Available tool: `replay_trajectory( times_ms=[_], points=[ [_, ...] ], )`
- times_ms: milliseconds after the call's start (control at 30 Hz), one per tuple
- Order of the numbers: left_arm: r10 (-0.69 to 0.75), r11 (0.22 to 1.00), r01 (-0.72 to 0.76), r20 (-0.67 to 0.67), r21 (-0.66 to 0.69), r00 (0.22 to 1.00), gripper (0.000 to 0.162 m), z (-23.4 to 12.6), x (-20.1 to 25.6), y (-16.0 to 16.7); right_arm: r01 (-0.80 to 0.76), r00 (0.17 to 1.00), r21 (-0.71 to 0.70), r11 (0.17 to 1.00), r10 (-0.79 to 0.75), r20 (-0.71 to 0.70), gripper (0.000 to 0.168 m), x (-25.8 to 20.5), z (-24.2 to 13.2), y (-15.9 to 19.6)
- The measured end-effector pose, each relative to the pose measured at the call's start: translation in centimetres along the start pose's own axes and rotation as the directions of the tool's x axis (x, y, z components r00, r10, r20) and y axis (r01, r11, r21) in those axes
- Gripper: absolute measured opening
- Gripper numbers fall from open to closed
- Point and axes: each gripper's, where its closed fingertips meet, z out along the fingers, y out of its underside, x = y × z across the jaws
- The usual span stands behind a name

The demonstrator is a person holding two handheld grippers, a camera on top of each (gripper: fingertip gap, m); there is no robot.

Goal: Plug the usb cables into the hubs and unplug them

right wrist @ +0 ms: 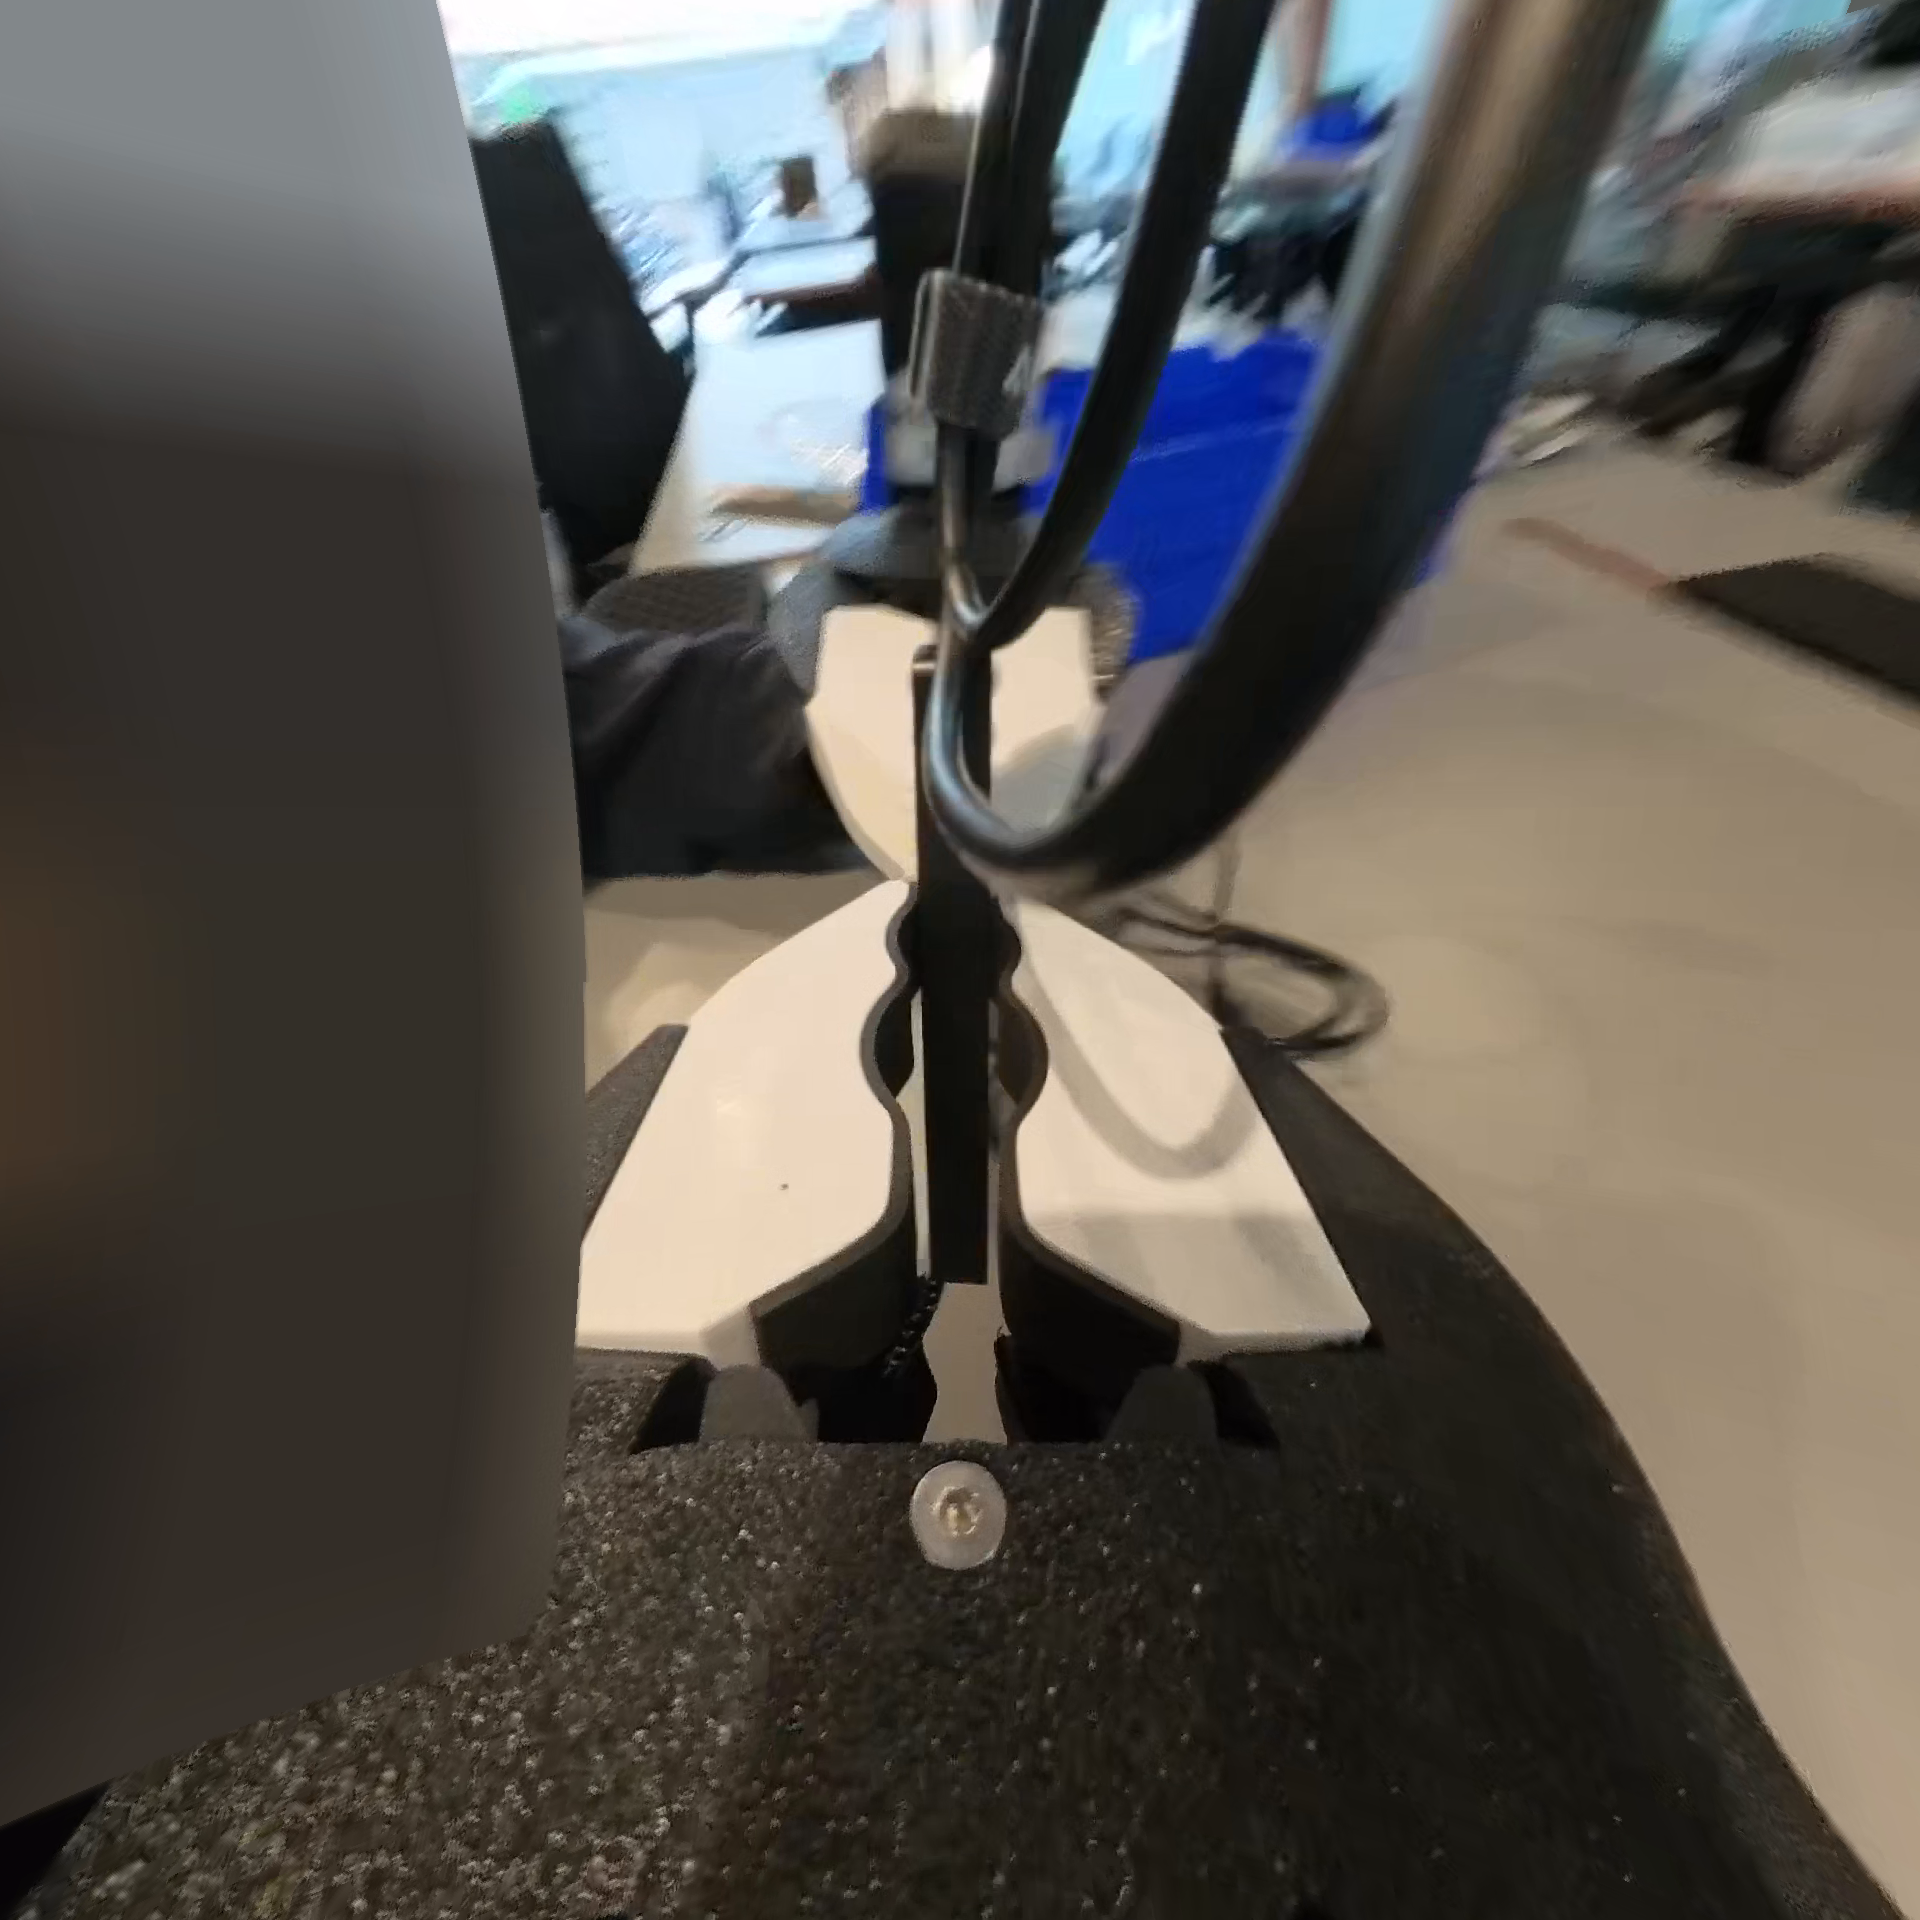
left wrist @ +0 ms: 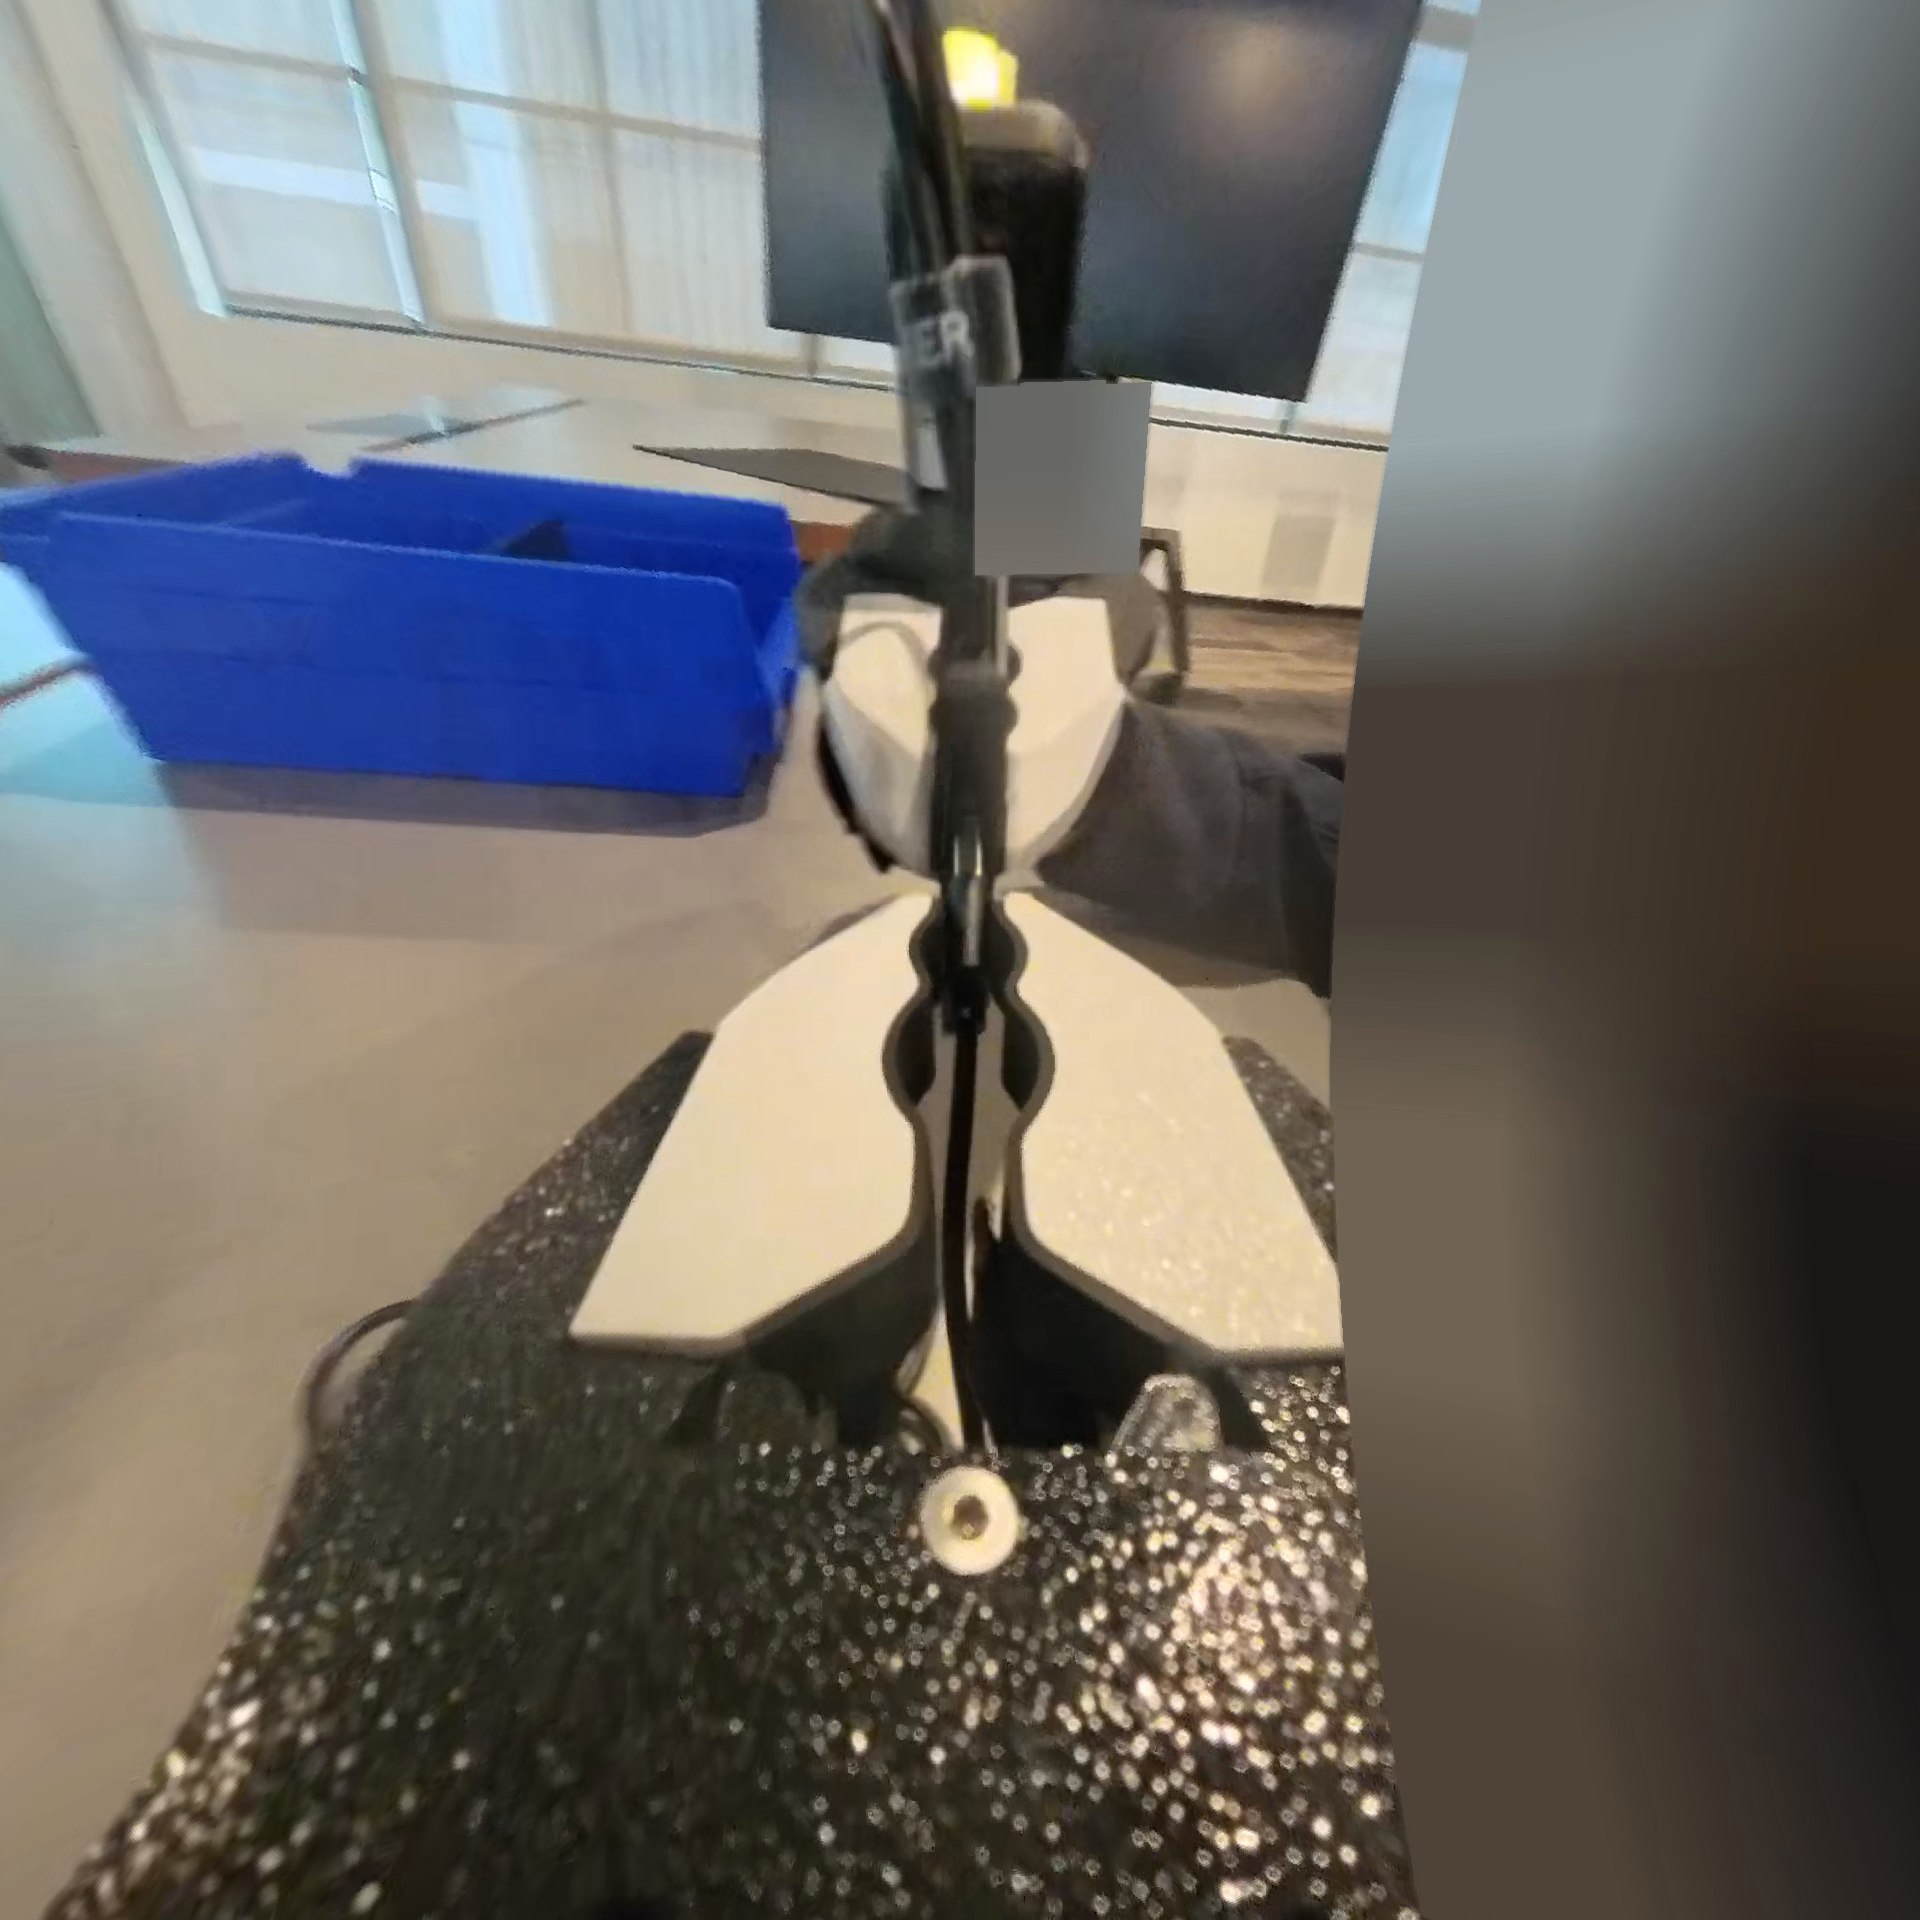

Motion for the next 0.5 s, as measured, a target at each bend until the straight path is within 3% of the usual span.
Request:
replay_trajectory(
  times_ms=[67, 133, 300, 400, 500],
  points=[
    [-0.024, 0.992, 0.014, 0.087, 0.122, 0.996, 0.007, -2.3, -1.7, -1.8, -0.001, 0.995, 0.152, 0.988, 0.016, -0.094, 0.011, 1.5, -3.2, -2.1],
    [-0.096, 0.959, 0.072, 0.078, 0.274, 0.992, 0.007, -4.8, -2.5, -4.1, 0.0, 0.983, 0.227, 0.974, 0.042, -0.178, 0.011, 2.8, -6.7, -2.6],
    [-0.106, 0.978, 0.074, 0.157, 0.194, 0.982, 0.007, -3.4, -3.8, -2.1, 0.026, 0.961, 0.199, 0.98, 0.03, -0.274, 0.011, 3.8, -8.2, -1.9],
    [-0.113, 0.969, 0.05, 0.254, 0.24, 0.961, 0.007, -3.4, -5.1, -2.0, 0.062, 0.948, 0.16, 0.985, -0.008, -0.317, 0.011, 3.7, -8.2, -2.1],
    [-0.105, 0.955, 0.011, 0.305, 0.295, 0.947, 0.007, -4.2, -5.7, -2.3, 0.085, 0.904, 0.186, 0.979, 0.002, -0.428, 0.011, 4.1, -11.2, -3.4]
  ],
)
